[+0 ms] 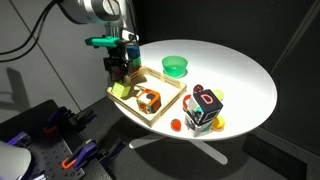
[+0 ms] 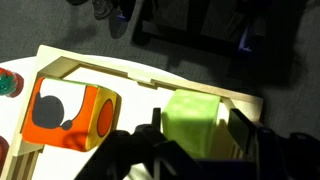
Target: Put the yellow block in the crate
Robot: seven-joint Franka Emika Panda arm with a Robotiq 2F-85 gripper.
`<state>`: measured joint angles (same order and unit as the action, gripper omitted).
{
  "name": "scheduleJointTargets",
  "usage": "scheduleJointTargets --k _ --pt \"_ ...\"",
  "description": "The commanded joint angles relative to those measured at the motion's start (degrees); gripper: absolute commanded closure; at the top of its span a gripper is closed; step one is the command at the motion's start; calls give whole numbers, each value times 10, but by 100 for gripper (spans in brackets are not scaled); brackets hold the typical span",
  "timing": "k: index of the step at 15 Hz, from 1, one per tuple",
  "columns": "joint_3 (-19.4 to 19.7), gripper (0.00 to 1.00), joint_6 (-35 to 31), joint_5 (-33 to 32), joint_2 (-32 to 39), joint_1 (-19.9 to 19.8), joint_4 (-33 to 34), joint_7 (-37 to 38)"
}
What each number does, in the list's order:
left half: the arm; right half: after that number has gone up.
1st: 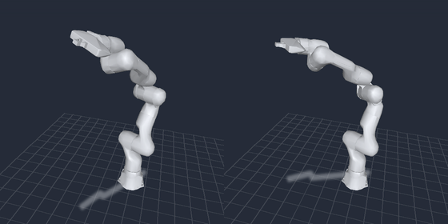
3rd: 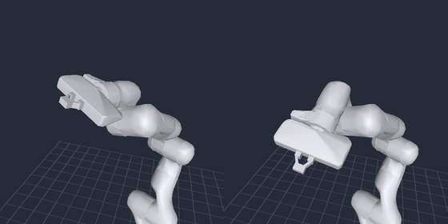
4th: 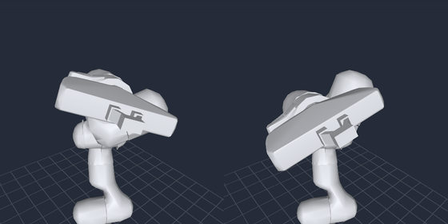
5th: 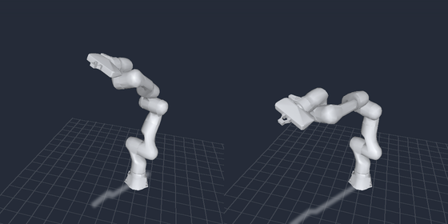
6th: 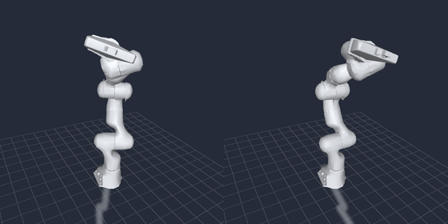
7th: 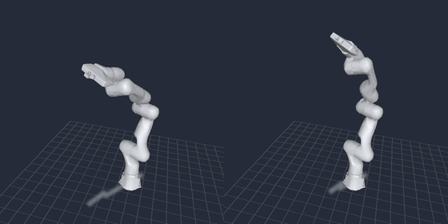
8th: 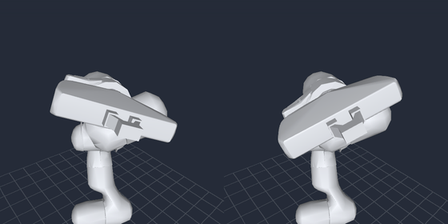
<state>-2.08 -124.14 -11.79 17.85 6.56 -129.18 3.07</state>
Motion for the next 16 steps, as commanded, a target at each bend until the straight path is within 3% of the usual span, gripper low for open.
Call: scheduleJointTargets --k 1,10,16 --pt "-1 1 0 -8 10 1 15 9" --pt "-20 0 -8 23 -34 3 -7 5" --pt "-35 0 -57 65 -91 2 -38 5"
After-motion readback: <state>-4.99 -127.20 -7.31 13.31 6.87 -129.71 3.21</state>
